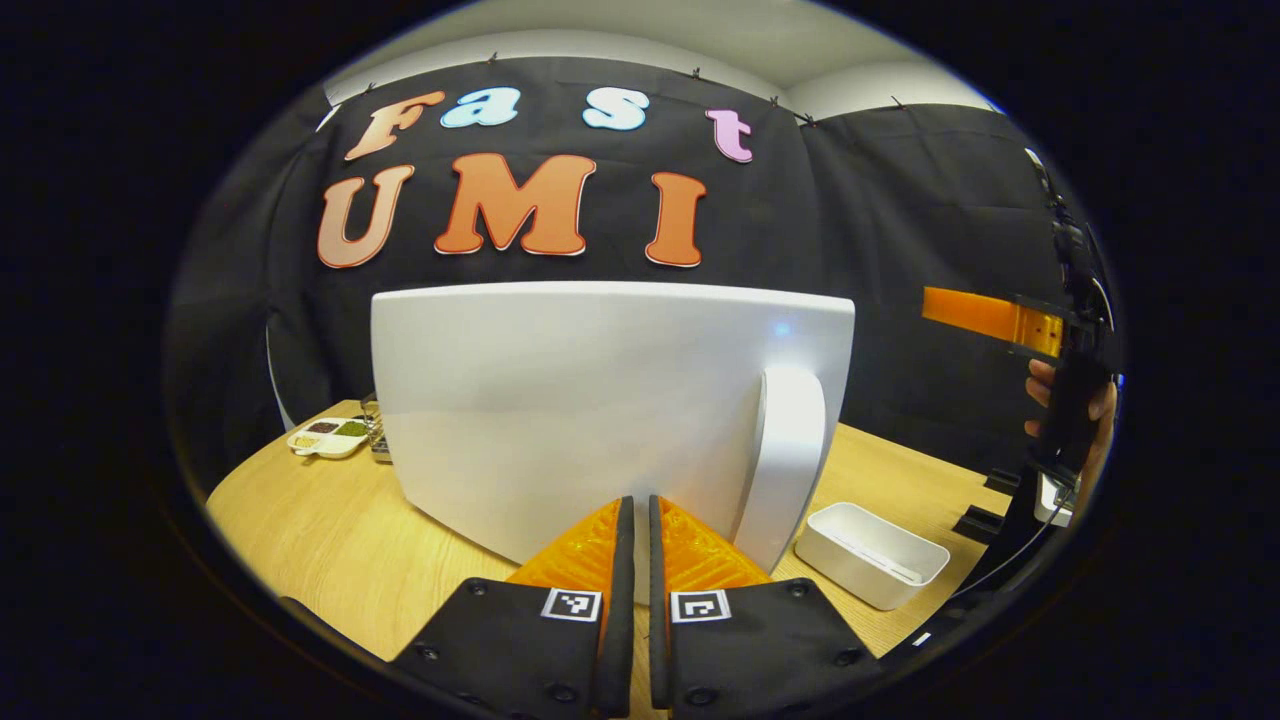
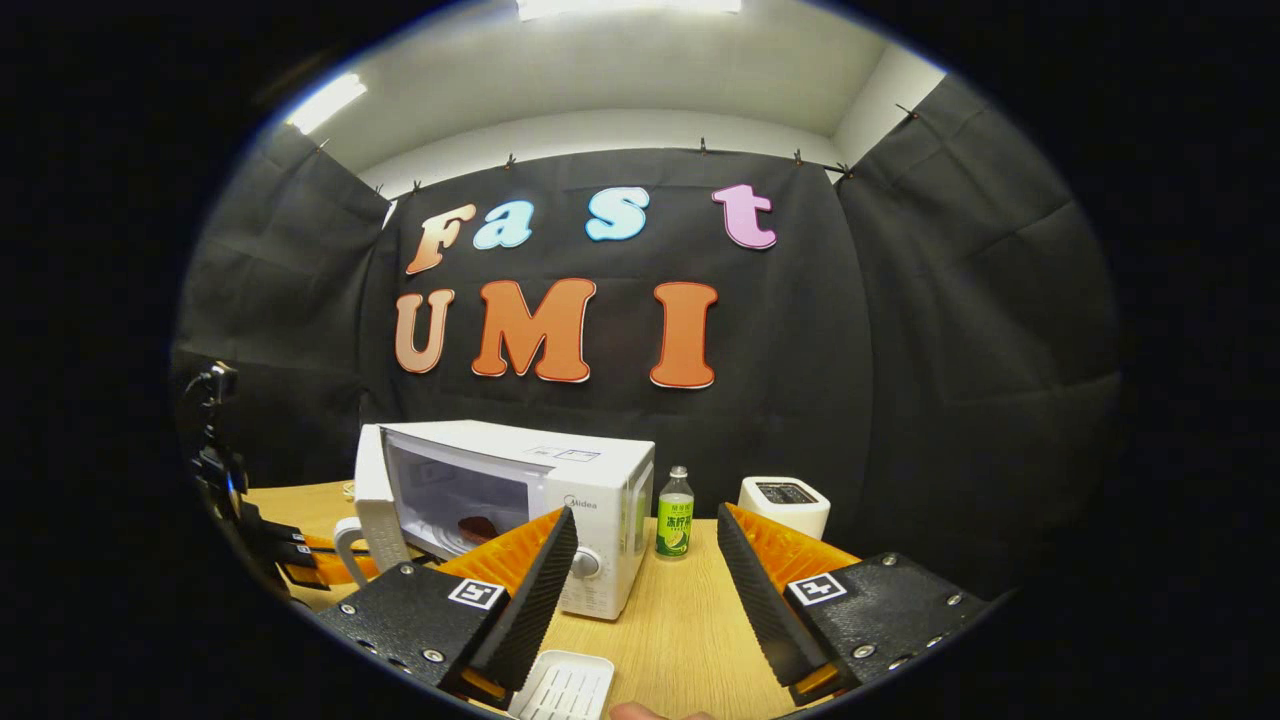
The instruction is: Open the microwave oven with the left hand, put the food in, and close the microwave oven.
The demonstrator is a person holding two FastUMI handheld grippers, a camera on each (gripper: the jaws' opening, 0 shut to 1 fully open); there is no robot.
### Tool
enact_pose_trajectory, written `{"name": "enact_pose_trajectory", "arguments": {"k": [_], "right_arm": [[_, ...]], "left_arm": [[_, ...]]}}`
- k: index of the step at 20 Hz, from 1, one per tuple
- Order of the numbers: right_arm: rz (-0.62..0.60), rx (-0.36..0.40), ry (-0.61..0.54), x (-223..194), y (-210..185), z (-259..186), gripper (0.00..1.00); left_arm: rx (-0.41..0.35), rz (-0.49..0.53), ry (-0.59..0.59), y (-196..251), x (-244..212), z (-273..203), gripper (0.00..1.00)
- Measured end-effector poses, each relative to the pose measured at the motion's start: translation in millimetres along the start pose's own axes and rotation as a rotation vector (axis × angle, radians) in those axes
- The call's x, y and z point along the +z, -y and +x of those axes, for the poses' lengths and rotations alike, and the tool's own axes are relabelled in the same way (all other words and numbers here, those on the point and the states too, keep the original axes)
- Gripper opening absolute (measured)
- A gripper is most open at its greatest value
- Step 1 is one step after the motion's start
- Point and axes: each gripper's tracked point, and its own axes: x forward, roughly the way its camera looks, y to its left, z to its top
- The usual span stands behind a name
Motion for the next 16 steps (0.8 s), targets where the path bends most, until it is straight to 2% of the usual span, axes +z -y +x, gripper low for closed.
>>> {"name": "enact_pose_trajectory", "arguments": {"k": [4,5,8,16], "right_arm": [[0.011,-0.021,-0.003,-2,21,-3,0.88],[0.013,-0.026,-0.003,-3,26,-3,0.88],[0.025,-0.047,-0.009,-9,40,-5,0.88],[0.034,-0.049,-0.008,-13,48,-1,0.88]], "left_arm": [[0.001,0.013,-0.011,14,1,32,0.15],[-0.001,0.009,-0.014,17,1,40,0.12],[0.006,0.012,-0.021,19,2,62,0.12],[0.056,0.024,-0.01,23,7,110,0.12]]}}
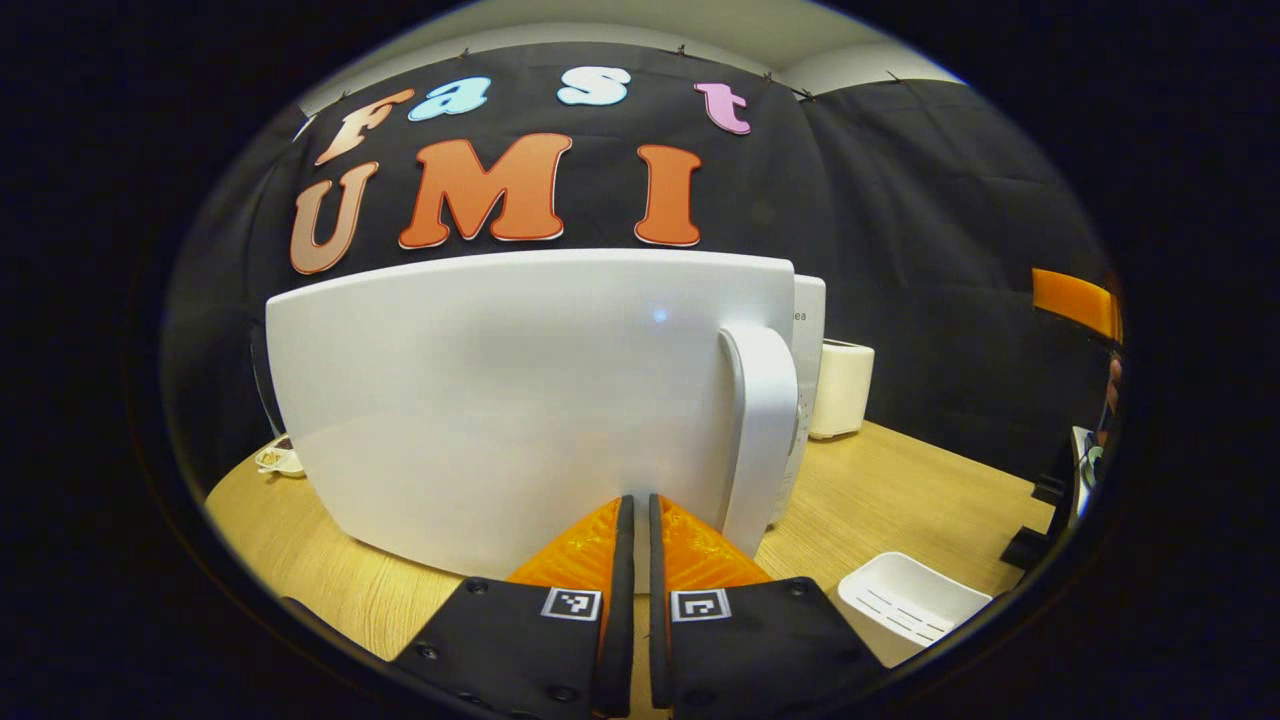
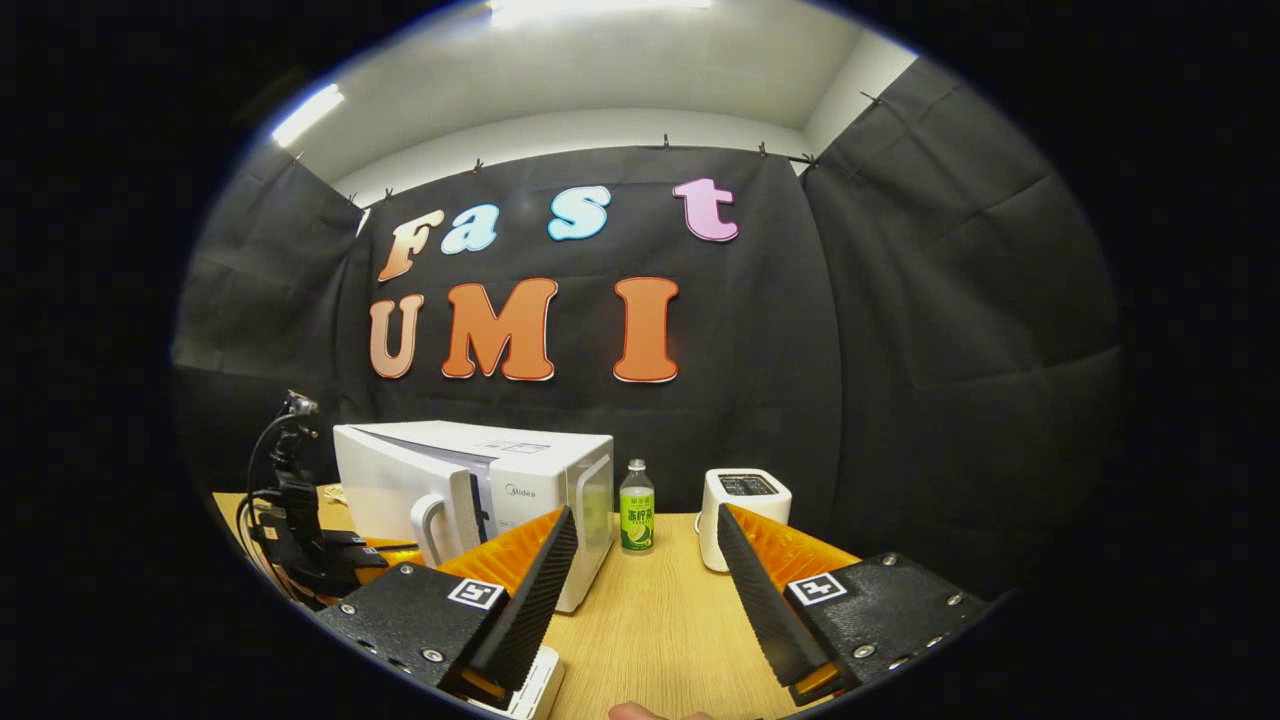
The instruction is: Open the microwave oven with the left hand, put the food in, and close the microwave oven.
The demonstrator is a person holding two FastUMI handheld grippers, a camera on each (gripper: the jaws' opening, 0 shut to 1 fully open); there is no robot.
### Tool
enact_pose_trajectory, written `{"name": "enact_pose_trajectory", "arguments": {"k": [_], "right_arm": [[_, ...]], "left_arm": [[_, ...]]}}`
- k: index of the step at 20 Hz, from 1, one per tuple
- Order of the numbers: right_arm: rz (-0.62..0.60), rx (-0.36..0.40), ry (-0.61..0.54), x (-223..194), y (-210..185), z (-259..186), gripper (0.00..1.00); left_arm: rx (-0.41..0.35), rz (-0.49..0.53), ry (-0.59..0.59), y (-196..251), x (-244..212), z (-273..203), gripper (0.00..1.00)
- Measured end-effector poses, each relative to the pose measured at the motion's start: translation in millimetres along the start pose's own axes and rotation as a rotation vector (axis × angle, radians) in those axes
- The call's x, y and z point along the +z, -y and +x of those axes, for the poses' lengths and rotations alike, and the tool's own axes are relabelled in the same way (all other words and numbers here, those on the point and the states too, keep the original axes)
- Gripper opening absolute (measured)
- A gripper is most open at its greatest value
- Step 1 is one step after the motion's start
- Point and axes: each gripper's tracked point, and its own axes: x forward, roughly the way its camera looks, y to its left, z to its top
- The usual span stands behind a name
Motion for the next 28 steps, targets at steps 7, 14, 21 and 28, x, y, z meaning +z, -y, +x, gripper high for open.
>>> {"name": "enact_pose_trajectory", "arguments": {"k": [7,14,21,28], "right_arm": [[-0.008,0.0,-0.014,-8,-2,4,0.88],[0.008,0.006,-0.027,-12,-8,9,0.88],[-0.018,0.009,-0.027,-7,-14,3,0.88],[-0.031,0.002,0.005,22,-22,0,0.88]], "left_arm": [[0.032,-0.014,-0.013,2,1,32,0.11],[0.085,0.002,-0.026,-4,-1,40,0.1],[0.096,-0.003,-0.036,-4,3,37,0.07],[0.103,0.038,0.034,-19,67,-24,0.15]]}}
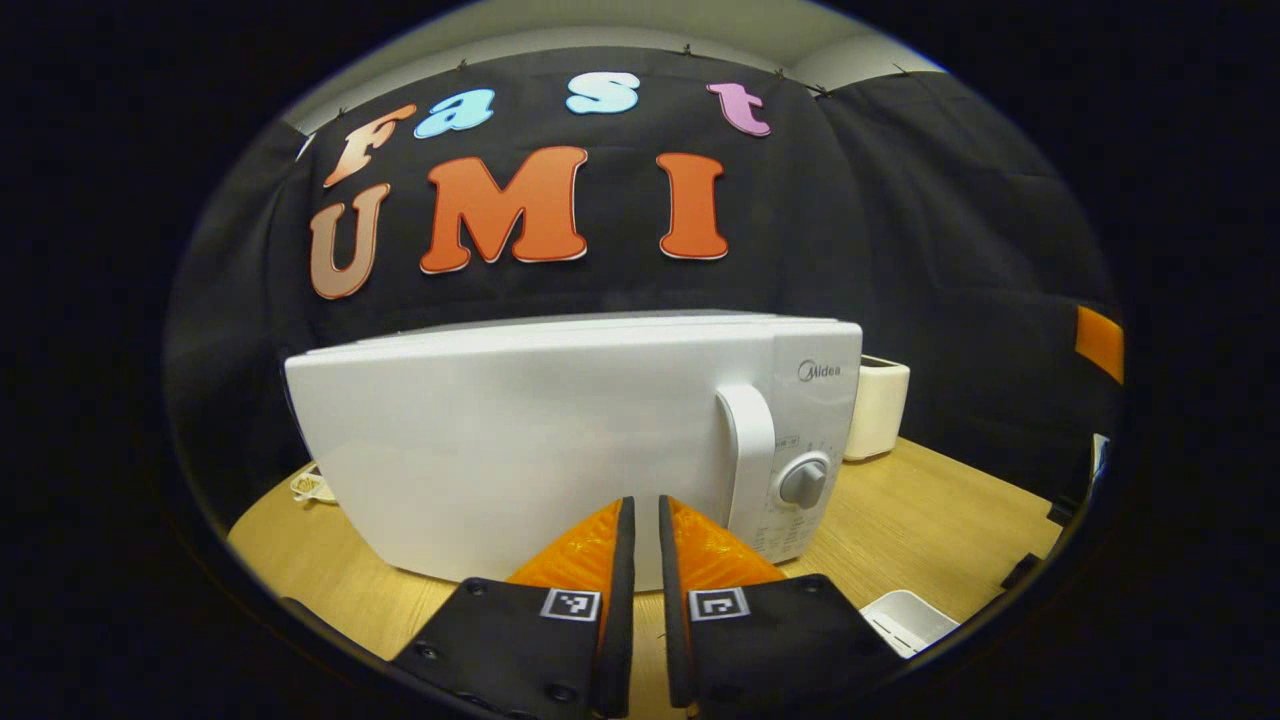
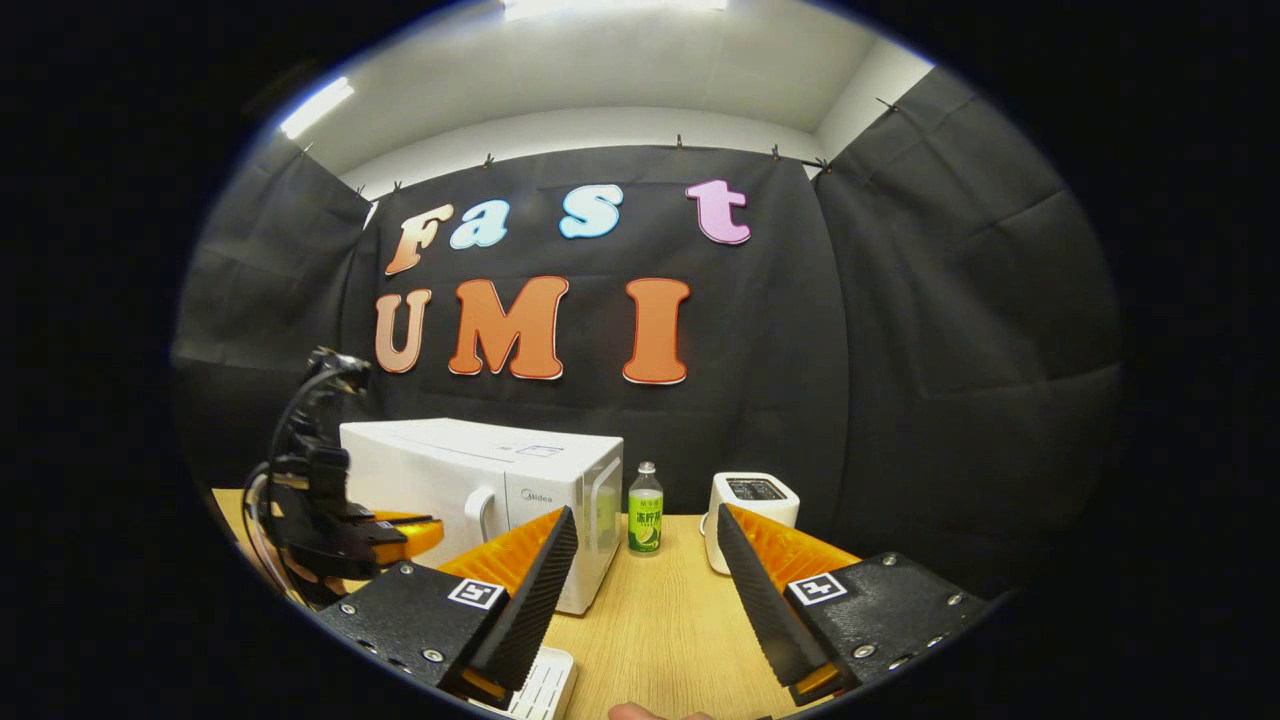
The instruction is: Open the microwave oven with the left hand, put the food in, and close the microwave oven.
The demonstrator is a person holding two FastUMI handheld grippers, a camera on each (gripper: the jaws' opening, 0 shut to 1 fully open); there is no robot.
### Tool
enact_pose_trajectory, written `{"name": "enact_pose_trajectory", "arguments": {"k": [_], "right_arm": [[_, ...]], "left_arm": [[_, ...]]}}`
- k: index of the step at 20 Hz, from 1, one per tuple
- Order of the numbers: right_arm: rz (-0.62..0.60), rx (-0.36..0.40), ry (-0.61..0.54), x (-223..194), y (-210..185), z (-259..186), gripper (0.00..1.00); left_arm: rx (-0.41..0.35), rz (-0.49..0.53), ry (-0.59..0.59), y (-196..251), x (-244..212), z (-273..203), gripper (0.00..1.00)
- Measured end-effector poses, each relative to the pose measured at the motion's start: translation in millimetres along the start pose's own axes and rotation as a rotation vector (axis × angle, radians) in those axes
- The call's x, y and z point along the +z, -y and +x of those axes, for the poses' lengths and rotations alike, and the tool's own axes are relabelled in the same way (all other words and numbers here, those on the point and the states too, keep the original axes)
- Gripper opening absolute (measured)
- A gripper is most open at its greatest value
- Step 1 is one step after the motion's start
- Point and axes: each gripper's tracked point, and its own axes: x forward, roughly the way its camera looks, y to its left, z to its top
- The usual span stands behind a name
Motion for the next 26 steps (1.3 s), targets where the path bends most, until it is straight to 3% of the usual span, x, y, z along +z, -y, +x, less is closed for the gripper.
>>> {"name": "enact_pose_trajectory", "arguments": {"k": [2,5,9,10,14,16,17,20,21,26], "right_arm": [[-0.01,0.002,0.016,14,-4,0,0.88],[-0.015,0.007,0.041,37,-12,4,0.88],[-0.024,0.028,0.078,70,-24,5,0.88],[-0.03,0.026,0.087,78,-25,6,0.88],[-0.04,0.018,0.122,105,-28,5,0.88],[-0.046,0.012,0.137,120,-26,5,0.88],[-0.048,0.007,0.146,130,-26,4,0.88],[-0.059,0.02,0.157,150,-30,5,0.92],[-0.068,0.035,0.16,156,-33,3,0.88],[-0.085,0.038,0.211,198,-36,-4,0.9]], "left_arm": [[0.019,0.003,0.039,-15,33,-24,0.29],[0.068,-0.004,0.105,-47,83,-63,0.38],[0.147,0.027,0.2,-92,138,-117,0.6],[0.166,0.035,0.218,-103,148,-128,0.69],[0.234,0.028,0.272,-142,180,-170,0.82],[0.272,0.033,0.291,-162,196,-189,0.94],[0.296,0.036,0.309,-173,207,-199,0.92],[0.366,0.041,0.355,-205,236,-225,0.98],[0.383,0.042,0.363,-214,244,-231,0.94],[0.43,0.03,0.369,-244,270,-257,0.98]]}}
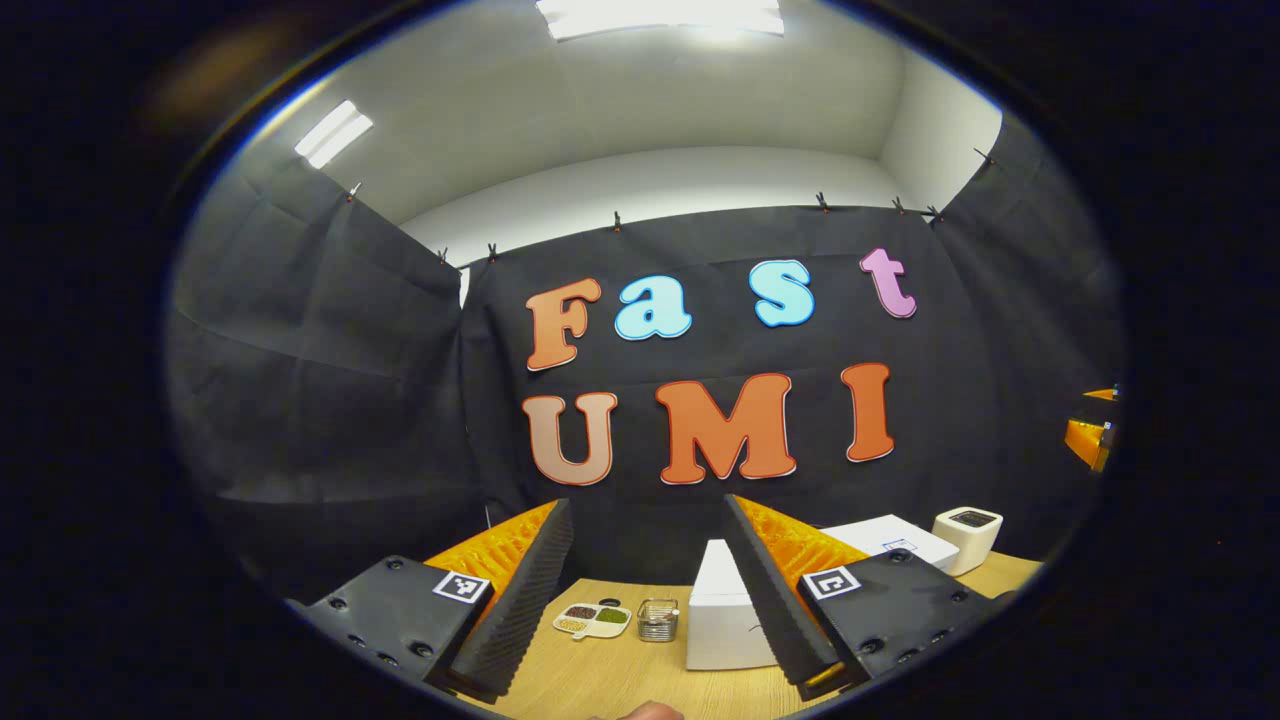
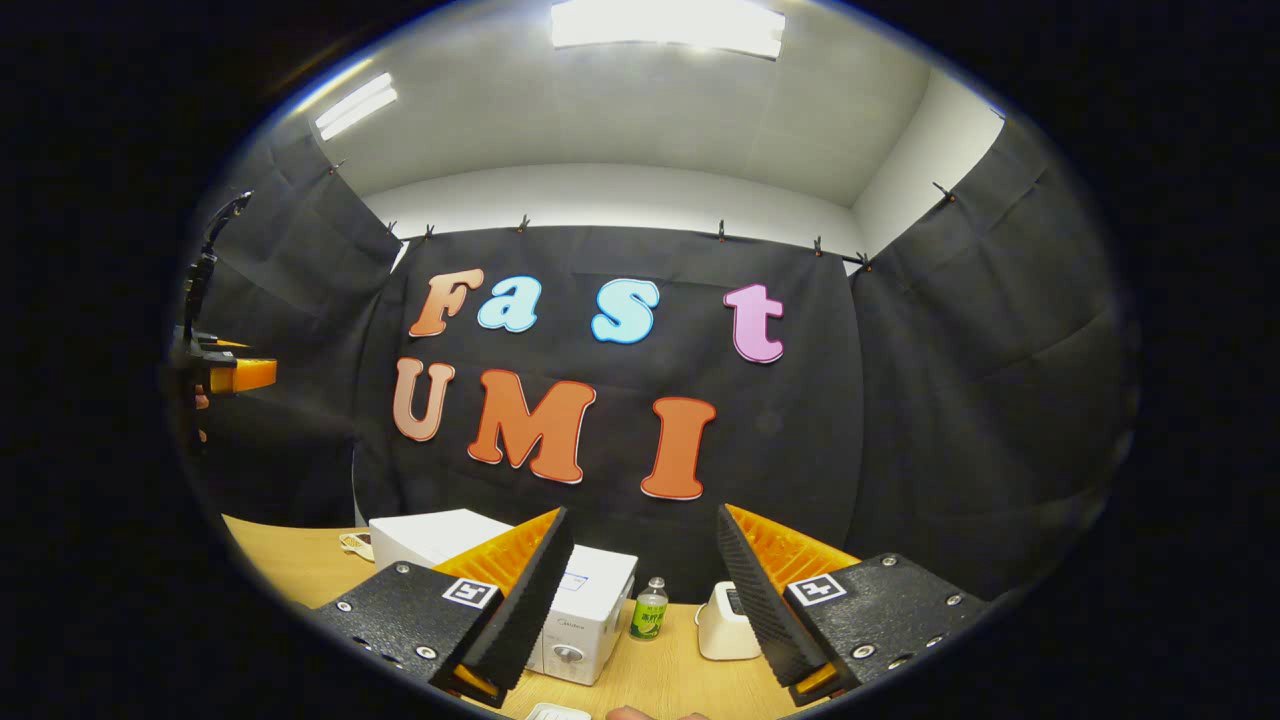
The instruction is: Open the microwave oven with the left hand, put the food in, and close the microwave oven.
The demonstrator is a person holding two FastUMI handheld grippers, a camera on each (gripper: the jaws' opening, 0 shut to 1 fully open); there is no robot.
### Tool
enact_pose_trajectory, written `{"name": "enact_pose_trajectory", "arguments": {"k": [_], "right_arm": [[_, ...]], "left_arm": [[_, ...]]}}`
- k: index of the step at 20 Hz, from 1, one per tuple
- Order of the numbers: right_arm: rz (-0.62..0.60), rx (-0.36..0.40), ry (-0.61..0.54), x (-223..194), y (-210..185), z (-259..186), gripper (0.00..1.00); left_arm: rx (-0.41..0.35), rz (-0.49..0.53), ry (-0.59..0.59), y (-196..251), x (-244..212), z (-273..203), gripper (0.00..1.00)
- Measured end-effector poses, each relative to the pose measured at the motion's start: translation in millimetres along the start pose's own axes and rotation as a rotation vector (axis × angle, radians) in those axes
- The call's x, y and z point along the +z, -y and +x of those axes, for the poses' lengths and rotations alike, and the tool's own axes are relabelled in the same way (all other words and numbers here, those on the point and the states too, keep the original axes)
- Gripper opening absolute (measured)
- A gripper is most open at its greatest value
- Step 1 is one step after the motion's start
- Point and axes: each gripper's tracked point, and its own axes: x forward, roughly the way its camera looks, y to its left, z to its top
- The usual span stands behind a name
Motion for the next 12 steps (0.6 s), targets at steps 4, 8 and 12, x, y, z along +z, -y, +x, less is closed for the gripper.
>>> {"name": "enact_pose_trajectory", "arguments": {"k": [4,8,12], "right_arm": [[0.013,-0.004,0.016,16,1,-1,0.92],[0.026,-0.006,0.012,15,-1,-2,0.9],[0.018,0.01,0.019,17,-9,-4,0.9]], "left_arm": [[0.03,0.032,0.0,-13,5,-1,0.98],[0.021,0.029,-0.007,-9,3,-2,0.93],[-0.009,0.043,0.003,-2,3,-6,0.94]]}}
